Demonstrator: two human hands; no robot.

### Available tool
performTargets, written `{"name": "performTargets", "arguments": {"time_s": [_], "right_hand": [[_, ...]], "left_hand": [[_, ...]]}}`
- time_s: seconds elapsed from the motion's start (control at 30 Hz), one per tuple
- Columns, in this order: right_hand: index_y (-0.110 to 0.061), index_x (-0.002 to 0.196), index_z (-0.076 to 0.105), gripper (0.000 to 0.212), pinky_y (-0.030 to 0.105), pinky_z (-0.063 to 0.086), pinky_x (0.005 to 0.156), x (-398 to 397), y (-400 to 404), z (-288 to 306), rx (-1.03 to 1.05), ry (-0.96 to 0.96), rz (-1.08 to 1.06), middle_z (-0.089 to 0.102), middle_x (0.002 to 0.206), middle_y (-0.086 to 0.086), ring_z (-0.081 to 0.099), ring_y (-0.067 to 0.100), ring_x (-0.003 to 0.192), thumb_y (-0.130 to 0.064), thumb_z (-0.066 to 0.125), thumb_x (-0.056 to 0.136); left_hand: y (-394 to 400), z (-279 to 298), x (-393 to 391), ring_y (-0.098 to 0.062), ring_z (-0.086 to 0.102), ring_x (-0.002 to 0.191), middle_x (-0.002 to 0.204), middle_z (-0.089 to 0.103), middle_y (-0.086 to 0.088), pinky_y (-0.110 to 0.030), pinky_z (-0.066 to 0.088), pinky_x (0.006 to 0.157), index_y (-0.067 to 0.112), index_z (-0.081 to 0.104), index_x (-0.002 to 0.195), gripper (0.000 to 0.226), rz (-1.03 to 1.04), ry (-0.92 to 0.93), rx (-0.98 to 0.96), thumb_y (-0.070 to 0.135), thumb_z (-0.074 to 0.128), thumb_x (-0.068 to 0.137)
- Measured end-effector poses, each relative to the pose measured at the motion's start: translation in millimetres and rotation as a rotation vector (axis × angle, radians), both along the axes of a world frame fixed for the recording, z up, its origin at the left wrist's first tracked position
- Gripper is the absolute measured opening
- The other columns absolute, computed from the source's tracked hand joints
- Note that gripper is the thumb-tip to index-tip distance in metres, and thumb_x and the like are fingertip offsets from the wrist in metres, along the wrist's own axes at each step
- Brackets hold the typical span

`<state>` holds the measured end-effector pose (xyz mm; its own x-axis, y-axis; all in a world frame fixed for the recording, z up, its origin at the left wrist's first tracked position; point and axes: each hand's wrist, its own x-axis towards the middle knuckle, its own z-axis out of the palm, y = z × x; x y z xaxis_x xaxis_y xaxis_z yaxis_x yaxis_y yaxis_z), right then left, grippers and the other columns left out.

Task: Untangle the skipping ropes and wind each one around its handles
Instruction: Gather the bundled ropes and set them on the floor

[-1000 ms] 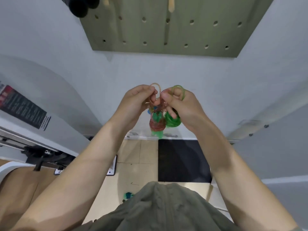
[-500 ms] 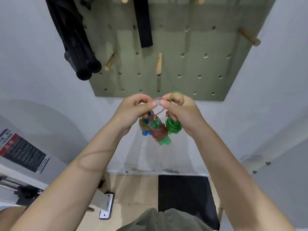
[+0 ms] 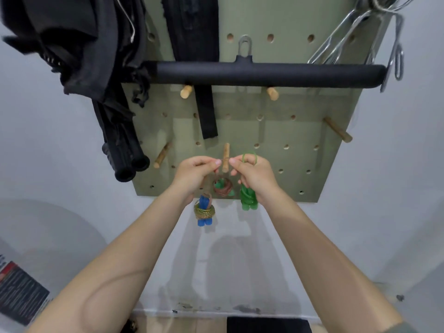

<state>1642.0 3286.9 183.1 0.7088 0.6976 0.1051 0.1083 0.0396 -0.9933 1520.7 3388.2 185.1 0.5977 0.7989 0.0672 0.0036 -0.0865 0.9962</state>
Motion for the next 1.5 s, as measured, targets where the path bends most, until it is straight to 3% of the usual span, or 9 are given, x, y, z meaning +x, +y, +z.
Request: {"name": "performTargets", "arguments": {"time_s": [0.17, 0.3, 0.4, 0.53, 0.63, 0.83, 1.0, 1.2, 1.5], "right_hand": [[-0.003, 0.101, 0.07, 0.018, 0.025, 0.039, 0.051, 17.7, 18.0, -2.3, -0.003, 0.032, 0.0, 0.07, 0.077, 0.008, 0.038, 0.006, 0.035, -0.019, 0.067, 0.092], [-0.011, 0.117, 0.047, 0.042, 0.027, 0.043, 0.054, 24.8, 15.7, 1.1, 0.009, 0.066, -0.018, 0.062, 0.077, 0.005, 0.037, 0.007, 0.037, -0.035, 0.069, 0.09], [-0.01, 0.109, 0.039, 0.049, 0.034, 0.046, 0.064, 18.8, 1.3, 2.5, 0.01, 0.031, 0.071, 0.04, 0.067, 0.001, 0.035, 0.009, 0.042, -0.052, 0.058, 0.092], [-0.003, 0.088, 0.046, 0.06, 0.032, 0.047, 0.064, -7.0, -13.6, 10.5, 0.087, -0.026, 0.328, 0.035, 0.055, 0.005, 0.034, 0.014, 0.045, -0.063, 0.042, 0.088], [-0.006, 0.1, 0.045, 0.064, 0.034, 0.048, 0.067, -19.1, -12.1, 12.8, 0.082, -0.032, 0.373, 0.043, 0.048, -0.003, 0.039, 0.013, 0.047, -0.067, 0.044, 0.084], [-0.007, 0.095, 0.052, 0.029, 0.028, 0.049, 0.067, -9.4, -18.4, 3.2, 0.081, -0.09, 0.283, 0.058, 0.069, 0.001, 0.055, 0.014, 0.064, -0.035, 0.057, 0.097], [-0.009, 0.087, 0.067, 0.008, 0.013, 0.042, 0.061, 4.7, -20.1, -6.5, 0.058, -0.14, 0.143, 0.058, 0.069, -0.007, 0.051, 0.002, 0.062, -0.016, 0.067, 0.091], [-0.001, 0.096, 0.067, 0.01, 0.022, 0.047, 0.053, 11.8, -0.5, -3.9, 0.027, -0.032, 0.125, 0.063, 0.068, 0.009, 0.054, 0.014, 0.051, -0.009, 0.061, 0.095], [-0.006, 0.095, 0.064, 0.011, 0.026, 0.052, 0.057, 22.1, 19.2, -2.0, 0.003, 0.079, 0.11, 0.071, 0.075, 0.009, 0.062, 0.016, 0.052, -0.015, 0.058, 0.097]], "left_hand": [[10.8, 1.5, 15.8, -0.002, 0.062, 0.06, 0.076, 0.071, 0.005, -0.012, 0.045, 0.051, 0.013, 0.075, 0.093, 0.013, 0.014, -0.04, -0.087, 0.02, 0.077, 0.083], [17.0, 7.4, 11.5, -0.004, 0.05, 0.055, 0.075, 0.067, 0.014, -0.016, 0.04, 0.055, 0.023, 0.075, 0.099, 0.017, 0.009, 0.028, 0.0, 0.027, 0.078, 0.082], [12.0, 10.0, -1.3, -0.008, 0.042, 0.052, 0.064, 0.063, 0.017, -0.017, 0.037, 0.05, 0.022, 0.075, 0.092, 0.009, -0.05, 0.03, 0.069, 0.025, 0.076, 0.083], [-9.8, 19.5, -15.6, -0.002, 0.045, 0.049, 0.067, 0.065, 0.014, -0.016, 0.037, 0.052, 0.018, 0.076, 0.098, 0.019, -0.176, 0.043, 0.145, 0.024, 0.079, 0.08], [-28.6, 26.0, -19.5, 0.0, 0.051, 0.043, 0.056, 0.064, 0.009, -0.011, 0.039, 0.048, 0.002, 0.072, 0.099, 0.017, -0.237, 0.0, 0.108, 0.009, 0.074, 0.083], [-29.8, 14.5, -13.4, 0.002, 0.049, 0.041, 0.05, 0.061, 0.01, -0.008, 0.036, 0.045, -0.003, 0.071, 0.09, 0.012, -0.167, -0.032, 0.116, 0.009, 0.069, 0.088], [-13.0, -3.2, -9.9, 0.001, 0.042, 0.043, 0.06, 0.065, 0.01, -0.013, 0.033, 0.045, 0.012, 0.075, 0.081, 0.007, -0.061, -0.008, 0.087, 0.019, 0.075, 0.084], [2.8, 0.0, 2.0, 0.003, 0.047, 0.043, 0.069, 0.065, 0.001, -0.01, 0.036, 0.047, 0.008, 0.075, 0.086, 0.01, 0.002, -0.012, 0.08, 0.019, 0.074, 0.086], [14.6, 3.7, 20.0, -0.002, 0.043, 0.039, 0.075, 0.067, -0.004, -0.013, 0.034, 0.041, 0.006, 0.075, 0.095, 0.012, -0.009, 0.036, 0.053, 0.015, 0.071, 0.088]]}}
